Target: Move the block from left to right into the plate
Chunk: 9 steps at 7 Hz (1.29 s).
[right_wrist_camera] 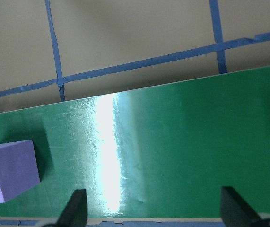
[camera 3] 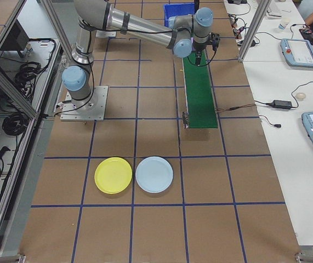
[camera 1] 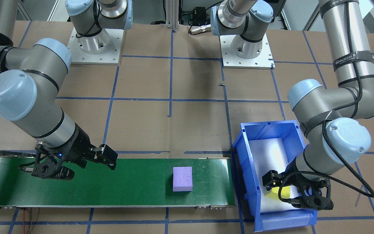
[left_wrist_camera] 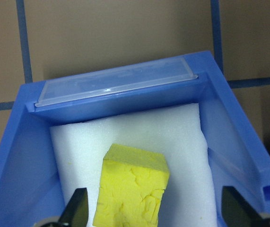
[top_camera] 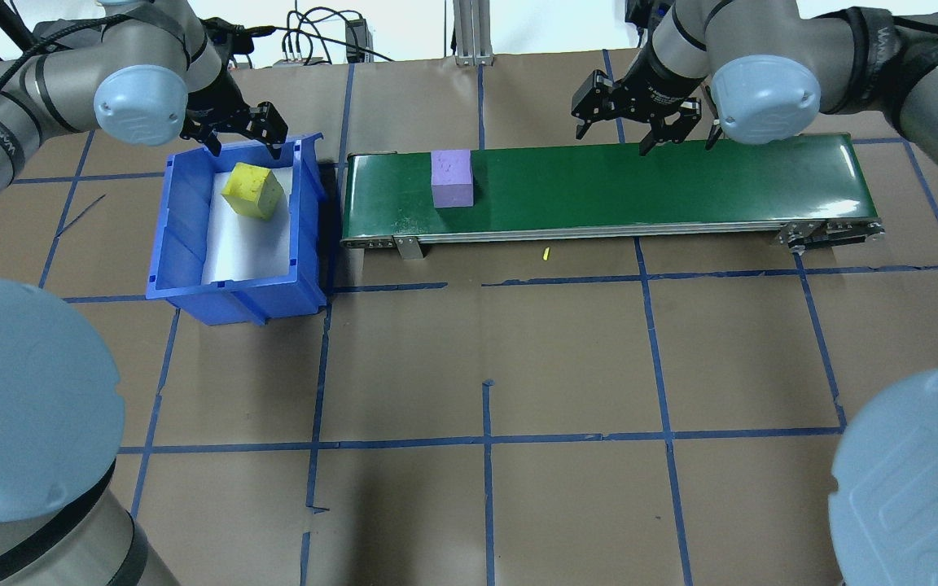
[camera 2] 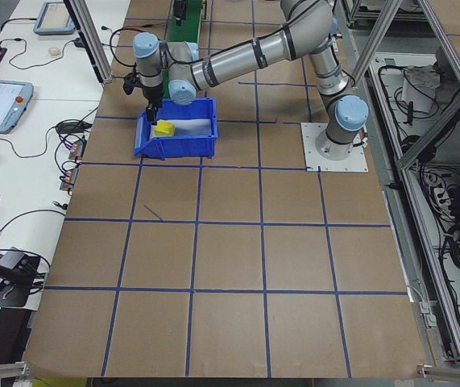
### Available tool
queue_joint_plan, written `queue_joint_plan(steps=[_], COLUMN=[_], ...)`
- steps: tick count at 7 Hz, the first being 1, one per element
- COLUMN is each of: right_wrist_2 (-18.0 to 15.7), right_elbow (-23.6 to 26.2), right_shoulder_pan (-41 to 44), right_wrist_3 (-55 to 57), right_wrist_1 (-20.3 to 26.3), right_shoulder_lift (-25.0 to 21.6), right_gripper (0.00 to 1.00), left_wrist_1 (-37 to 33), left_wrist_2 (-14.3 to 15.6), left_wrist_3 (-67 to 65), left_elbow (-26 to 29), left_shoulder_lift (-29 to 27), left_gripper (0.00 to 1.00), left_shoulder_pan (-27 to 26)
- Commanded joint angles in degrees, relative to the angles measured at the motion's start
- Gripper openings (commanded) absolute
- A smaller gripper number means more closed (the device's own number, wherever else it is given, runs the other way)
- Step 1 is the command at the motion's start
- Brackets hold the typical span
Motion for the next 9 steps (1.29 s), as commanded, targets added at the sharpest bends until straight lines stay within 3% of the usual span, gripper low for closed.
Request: queue_joint_plan(steps=[1,2,3,5,7,9], right_wrist_2=[3.6,3.7,3.8,3.8,3.5,3.6], right_elbow=[1.6,1.7,2.5,3.9,3.6,3.5], right_shoulder_pan=[0.0,0.0,0.0,0.0,-0.1,-0.1], right_wrist_3=[3.4,3.1,2.5,2.4,1.4,1.4], right_wrist_1=[-0.5,-0.6,-1.2,-2.9,-2.9,-2.9], right_shoulder_lift=[0.7,0.8,0.9,0.9,1.0,1.1], right_gripper=[0.99,0.99,0.99,0.99,0.99,0.99], left_wrist_1=[2.5,4.2,4.2,4.4,3.2,-5.8], left_wrist_2=[-0.1,-0.2,-0.6,-0.1,-0.8,-0.9], left_wrist_3=[1.5,2.3,2.0,2.4,2.1,0.4], left_elbow=[-2.9,-3.8,-4.9,-5.6,-4.7,-5.7], left_shoulder_lift=[-1.8,-1.9,-2.0,-0.9,3.0,10.6], left_gripper=[1.0,0.97,0.81,0.38,0.34,0.34], left_shoulder_pan=[1.4,1.8,1.8,1.8,1.7,0.3])
